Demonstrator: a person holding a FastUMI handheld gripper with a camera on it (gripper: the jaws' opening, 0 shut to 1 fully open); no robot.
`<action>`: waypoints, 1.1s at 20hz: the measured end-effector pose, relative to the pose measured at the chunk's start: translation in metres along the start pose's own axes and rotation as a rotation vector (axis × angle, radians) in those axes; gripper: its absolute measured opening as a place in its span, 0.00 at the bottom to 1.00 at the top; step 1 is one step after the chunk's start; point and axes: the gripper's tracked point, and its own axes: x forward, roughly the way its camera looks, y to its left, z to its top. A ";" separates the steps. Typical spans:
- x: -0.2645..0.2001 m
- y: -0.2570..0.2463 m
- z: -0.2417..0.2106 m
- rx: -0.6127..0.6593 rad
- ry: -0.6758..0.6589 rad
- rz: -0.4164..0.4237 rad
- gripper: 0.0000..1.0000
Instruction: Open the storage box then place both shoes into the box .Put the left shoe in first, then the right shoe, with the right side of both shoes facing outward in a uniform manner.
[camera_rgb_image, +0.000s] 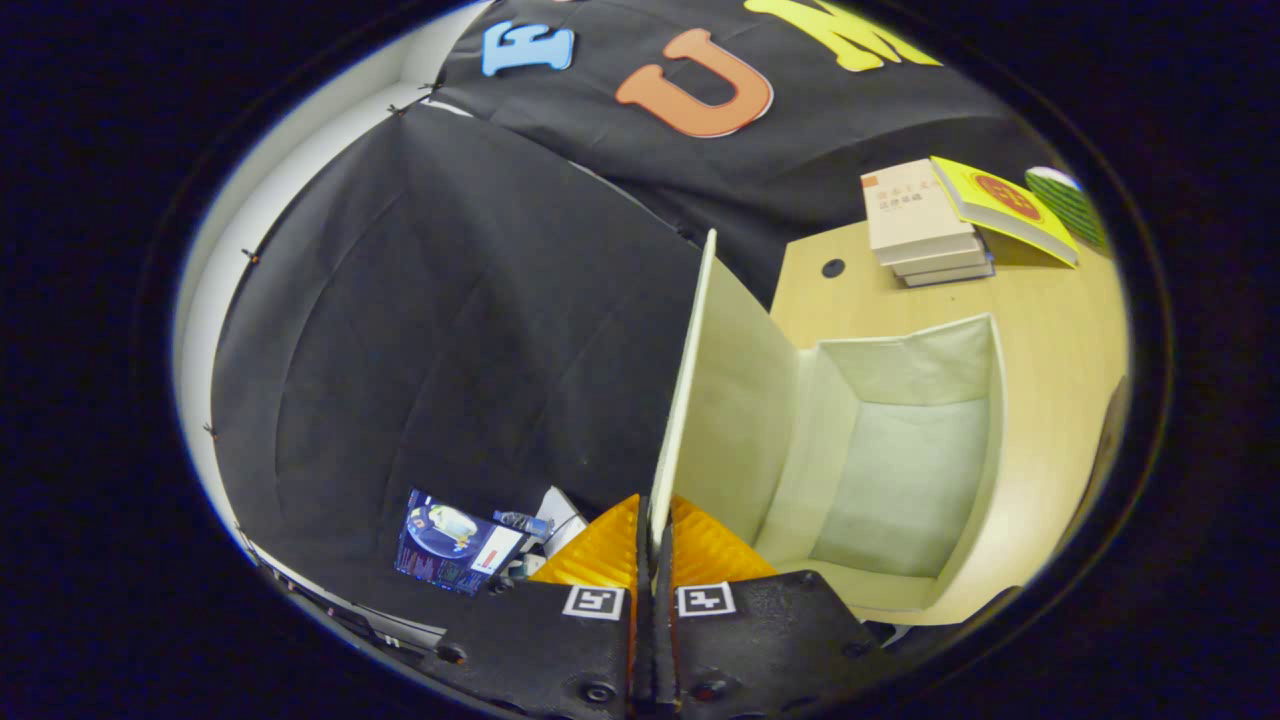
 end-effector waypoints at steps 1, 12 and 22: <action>0.009 0.007 -0.003 -0.021 0.017 -0.002 0.06; 0.069 0.050 -0.010 -0.209 0.062 -0.023 0.75; -0.019 -0.020 0.047 -0.492 -0.188 -0.357 0.99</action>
